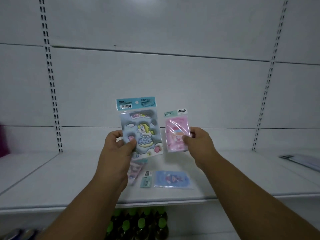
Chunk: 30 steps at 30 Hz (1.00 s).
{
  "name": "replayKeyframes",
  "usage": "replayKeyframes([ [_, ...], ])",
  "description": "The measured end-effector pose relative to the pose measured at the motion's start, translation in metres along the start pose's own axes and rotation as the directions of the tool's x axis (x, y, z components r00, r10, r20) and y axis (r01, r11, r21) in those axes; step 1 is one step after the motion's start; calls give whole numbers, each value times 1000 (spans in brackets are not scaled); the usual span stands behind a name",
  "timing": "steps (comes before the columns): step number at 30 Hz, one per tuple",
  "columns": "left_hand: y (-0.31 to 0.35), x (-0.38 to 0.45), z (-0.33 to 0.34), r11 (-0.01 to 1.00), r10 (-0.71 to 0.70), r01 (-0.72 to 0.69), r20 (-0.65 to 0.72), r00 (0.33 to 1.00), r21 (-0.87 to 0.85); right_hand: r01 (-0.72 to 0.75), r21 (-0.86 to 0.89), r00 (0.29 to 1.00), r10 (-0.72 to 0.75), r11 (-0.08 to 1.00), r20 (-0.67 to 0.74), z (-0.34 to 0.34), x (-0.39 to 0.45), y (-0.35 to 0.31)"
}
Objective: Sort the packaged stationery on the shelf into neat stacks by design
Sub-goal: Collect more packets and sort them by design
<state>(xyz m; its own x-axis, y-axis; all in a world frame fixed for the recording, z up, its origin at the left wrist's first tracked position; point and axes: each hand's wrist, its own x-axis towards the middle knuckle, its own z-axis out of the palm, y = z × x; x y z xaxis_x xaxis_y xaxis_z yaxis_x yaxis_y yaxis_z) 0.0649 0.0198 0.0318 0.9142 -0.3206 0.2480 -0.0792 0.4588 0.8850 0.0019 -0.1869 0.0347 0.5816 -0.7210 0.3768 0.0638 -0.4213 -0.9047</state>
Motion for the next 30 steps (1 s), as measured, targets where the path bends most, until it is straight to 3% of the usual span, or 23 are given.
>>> replayKeyframes([
  [11,-107,-63,234,996,-93,88,273,958,32,-54,-189,963,1,980,-269,-272,-20,54],
  [18,-155,-116,369,993,-120,120,282,952,20,-108,-279,948,15,954,-317,-430,-1,93],
  [22,-172,-121,414,990,-137,128,258,956,51,-192,-270,939,96,943,-330,-471,39,117],
  [30,-192,-93,445,988,-151,137,219,964,77,-363,-278,926,311,889,-213,-474,126,161],
])
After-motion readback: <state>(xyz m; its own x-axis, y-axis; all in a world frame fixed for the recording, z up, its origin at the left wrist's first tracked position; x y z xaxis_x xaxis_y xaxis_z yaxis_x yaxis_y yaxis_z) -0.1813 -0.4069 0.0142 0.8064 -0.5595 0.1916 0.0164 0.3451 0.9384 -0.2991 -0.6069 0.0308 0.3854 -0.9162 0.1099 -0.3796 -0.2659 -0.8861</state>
